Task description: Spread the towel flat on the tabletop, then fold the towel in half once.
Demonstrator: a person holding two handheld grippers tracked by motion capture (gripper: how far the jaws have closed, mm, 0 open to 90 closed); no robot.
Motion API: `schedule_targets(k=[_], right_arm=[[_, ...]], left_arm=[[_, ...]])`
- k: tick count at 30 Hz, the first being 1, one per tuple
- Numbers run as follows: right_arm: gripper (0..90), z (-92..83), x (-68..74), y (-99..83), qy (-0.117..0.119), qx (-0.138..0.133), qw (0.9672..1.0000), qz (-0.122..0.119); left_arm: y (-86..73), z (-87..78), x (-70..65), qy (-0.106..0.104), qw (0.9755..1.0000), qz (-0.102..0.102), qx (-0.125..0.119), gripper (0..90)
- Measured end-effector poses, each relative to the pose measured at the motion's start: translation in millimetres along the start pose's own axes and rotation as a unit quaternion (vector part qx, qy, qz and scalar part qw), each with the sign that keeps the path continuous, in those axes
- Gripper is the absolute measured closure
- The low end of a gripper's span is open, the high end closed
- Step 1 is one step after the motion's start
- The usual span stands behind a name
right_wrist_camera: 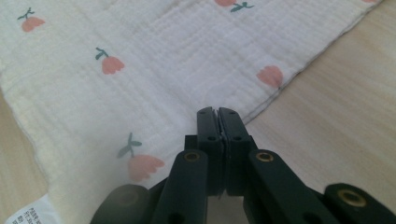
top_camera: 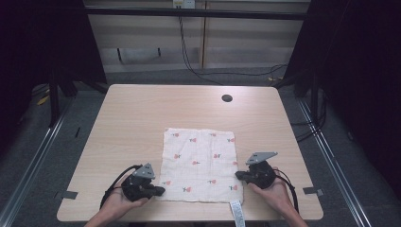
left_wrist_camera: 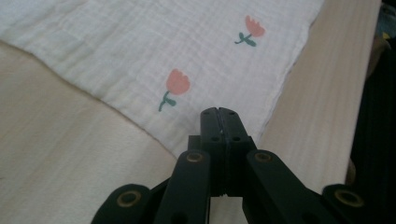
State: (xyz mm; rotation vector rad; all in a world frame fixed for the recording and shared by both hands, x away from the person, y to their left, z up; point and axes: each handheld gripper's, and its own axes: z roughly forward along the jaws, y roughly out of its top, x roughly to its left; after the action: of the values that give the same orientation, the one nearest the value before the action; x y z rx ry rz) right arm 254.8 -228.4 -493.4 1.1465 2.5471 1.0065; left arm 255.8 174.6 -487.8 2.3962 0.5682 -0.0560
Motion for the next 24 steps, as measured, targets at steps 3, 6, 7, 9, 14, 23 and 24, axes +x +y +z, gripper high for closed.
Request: schedule_targets(k=[3, 6, 7, 9, 14, 23, 24], right_arm=[[84.5, -2.7, 3.1, -2.5, 0.002, 0.005, 1.0, -0.005], [71.1, -6.5, 2.4, -0.9, -0.007, -0.005, 0.9999, -0.006], [71.1, -6.5, 2.4, -0.9, -0.007, -0.005, 0.9999, -0.006], [62.9, -9.6, -3.8, 5.2, -0.017, -0.023, 0.9996, 0.004], [59.2, -9.0, -16.7, 20.5, -0.023, -0.042, 0.9988, 0.009], [58.2, 19.6, -60.6, 58.5, -0.028, -0.045, 0.9983, 0.022], [61.4, 24.4, -70.4, 66.2, -0.035, -0.054, 0.9976, 0.027]], left_arm=[[-3.4, -0.8, -7.5, -0.02, 0.9998, 0.003, -0.001, 89.6], [-6.0, -4.3, -9.5, -0.026, 0.9996, 0.013, 0.003, 84.9], [-6.0, -4.3, -9.5, -0.026, 0.9996, 0.013, 0.003, 82.0], [-0.3, -6.0, 0.3, -0.017, 0.9998, -0.005, -0.008, 76.4], [10.3, -3.9, 21.9, -0.005, 0.9987, -0.041, -0.032, 70.7], [30.0, -1.5, 71.1, 0.026, 0.9928, -0.097, -0.065, 65.9], [33.0, -1.5, 79.6, 0.031, 0.9918, -0.102, -0.07, 66.2]])
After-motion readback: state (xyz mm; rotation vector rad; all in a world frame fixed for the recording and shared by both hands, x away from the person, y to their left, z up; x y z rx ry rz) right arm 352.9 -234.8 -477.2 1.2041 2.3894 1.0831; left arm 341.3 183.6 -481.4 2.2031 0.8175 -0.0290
